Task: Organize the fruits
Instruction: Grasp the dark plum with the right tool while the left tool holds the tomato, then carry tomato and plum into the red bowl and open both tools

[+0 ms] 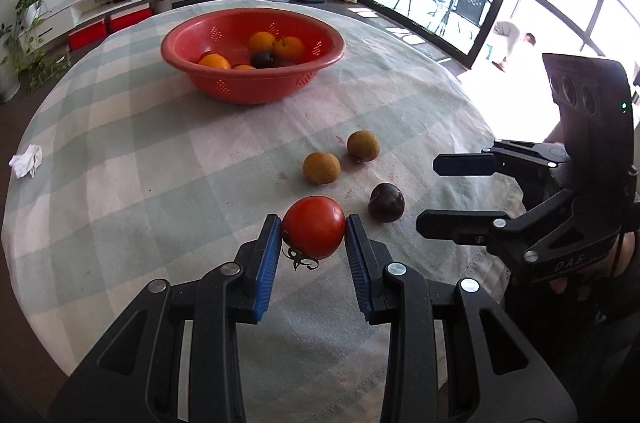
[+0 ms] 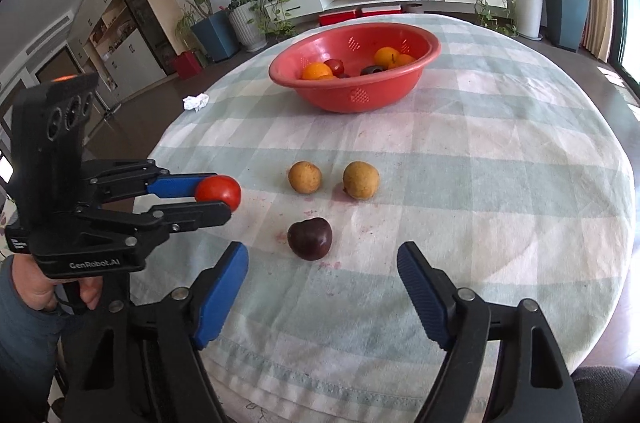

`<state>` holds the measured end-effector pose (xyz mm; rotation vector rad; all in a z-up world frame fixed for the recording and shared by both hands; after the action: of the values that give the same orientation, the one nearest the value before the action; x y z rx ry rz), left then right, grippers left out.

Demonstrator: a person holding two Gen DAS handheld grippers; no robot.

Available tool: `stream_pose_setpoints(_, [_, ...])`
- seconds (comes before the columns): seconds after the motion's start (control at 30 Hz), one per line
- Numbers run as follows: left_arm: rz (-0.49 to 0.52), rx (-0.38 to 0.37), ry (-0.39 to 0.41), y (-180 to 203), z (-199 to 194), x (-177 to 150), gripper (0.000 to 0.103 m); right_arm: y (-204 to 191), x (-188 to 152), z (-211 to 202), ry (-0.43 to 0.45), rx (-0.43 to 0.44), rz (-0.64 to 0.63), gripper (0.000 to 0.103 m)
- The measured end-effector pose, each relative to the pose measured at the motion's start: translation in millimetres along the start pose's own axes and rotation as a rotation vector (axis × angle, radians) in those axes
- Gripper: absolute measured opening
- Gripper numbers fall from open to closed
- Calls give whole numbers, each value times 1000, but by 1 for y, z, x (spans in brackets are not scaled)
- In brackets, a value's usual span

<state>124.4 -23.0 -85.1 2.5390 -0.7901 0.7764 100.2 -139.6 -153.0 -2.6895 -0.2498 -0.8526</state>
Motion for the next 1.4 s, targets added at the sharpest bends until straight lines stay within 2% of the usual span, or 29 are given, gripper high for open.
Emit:
stream_pose_setpoints(0.2, [-86,1,36,-7,-7,-9,31,-3,-5,26,-72,-63,-67,63])
stream_pose_setpoints(0.33, [-103,-8,45,-8,-6,-10,31,-6,-5,31,-74,-81,-108,57])
stream_pose_setpoints(0.53, [-110,-14,51,-9,-6,-11,31,-16,-3,37,-84,-115,-182,42])
stream_pose_setpoints(0.77, [-117,-14,47,-11,-6,-12,31,-22,-5,35,-84,-163,-263,33])
stream_pose_setpoints(0.97, [-117,-12,47,-11,-5,-12,31,-22,-5,33,-84,-148,-248,32])
stream_pose_setpoints(1.2, [-117,-7,54,-13,-7,-9,31,-12,3,17,-49,-91,-163,32])
stream_pose_setpoints(1.4, [-105,26,90,-25,-23,17,31,17,27,-5,11,-77,-71,32])
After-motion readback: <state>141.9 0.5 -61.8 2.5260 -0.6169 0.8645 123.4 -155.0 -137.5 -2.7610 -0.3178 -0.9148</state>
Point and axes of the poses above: each gripper's, at about its wrist camera, not at the fingertips, and z roughly the way its jaws point, y to its right, x to its top, the point moved 8 cm from there along z, roughly the way its jaws point, and after that the axes turned 2 degrees about -y, right-handed, at the moved point
